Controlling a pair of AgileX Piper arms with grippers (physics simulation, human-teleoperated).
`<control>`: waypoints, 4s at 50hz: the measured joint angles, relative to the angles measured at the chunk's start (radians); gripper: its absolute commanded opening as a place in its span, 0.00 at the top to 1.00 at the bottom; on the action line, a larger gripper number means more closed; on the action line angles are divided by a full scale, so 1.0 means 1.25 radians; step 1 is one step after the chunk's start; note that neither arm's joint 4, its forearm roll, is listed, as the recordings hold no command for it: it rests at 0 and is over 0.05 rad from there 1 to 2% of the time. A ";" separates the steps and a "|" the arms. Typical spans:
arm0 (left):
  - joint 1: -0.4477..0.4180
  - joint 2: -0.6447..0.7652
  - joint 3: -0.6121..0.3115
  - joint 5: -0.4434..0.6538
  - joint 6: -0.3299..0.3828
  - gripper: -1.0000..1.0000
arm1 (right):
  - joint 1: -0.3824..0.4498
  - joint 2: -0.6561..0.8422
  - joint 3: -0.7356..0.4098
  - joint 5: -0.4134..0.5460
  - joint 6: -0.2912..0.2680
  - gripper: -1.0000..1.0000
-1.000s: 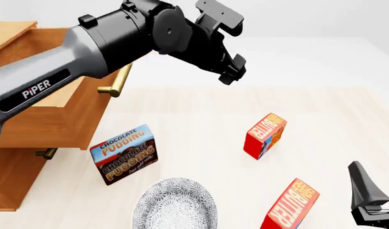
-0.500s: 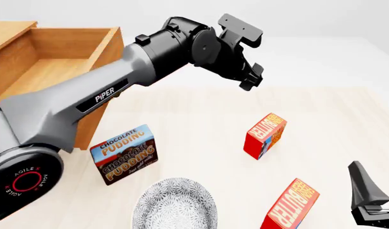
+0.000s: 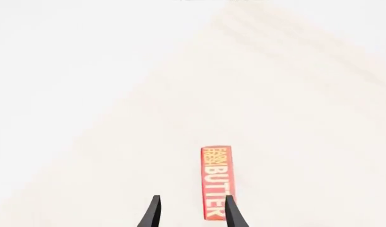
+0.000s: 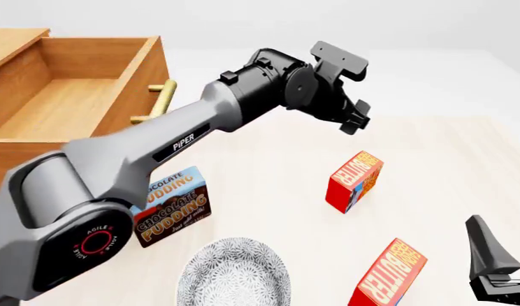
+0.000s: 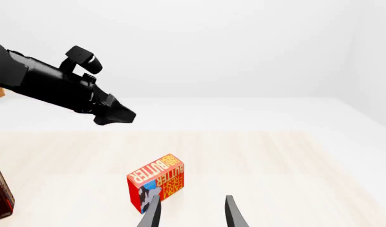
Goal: Put the butter at the front in the top drawer of the cabinet and close it.
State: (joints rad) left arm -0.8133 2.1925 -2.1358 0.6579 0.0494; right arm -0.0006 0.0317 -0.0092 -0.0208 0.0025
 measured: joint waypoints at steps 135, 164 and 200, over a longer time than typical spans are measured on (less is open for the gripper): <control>-0.056 0.151 0.294 -0.397 -0.225 0.00 | 0.000 0.002 0.000 -0.003 0.000 0.00; -0.054 0.191 0.264 -0.390 -0.255 1.00 | 0.000 0.002 0.000 -0.003 0.000 0.00; -0.065 -0.013 0.417 -0.354 -0.210 1.00 | 0.000 0.002 0.000 -0.003 0.000 0.00</control>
State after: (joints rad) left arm -0.8951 2.1764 -1.6148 0.2149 -0.2129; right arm -0.0006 0.0343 -0.0087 -0.0240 0.0025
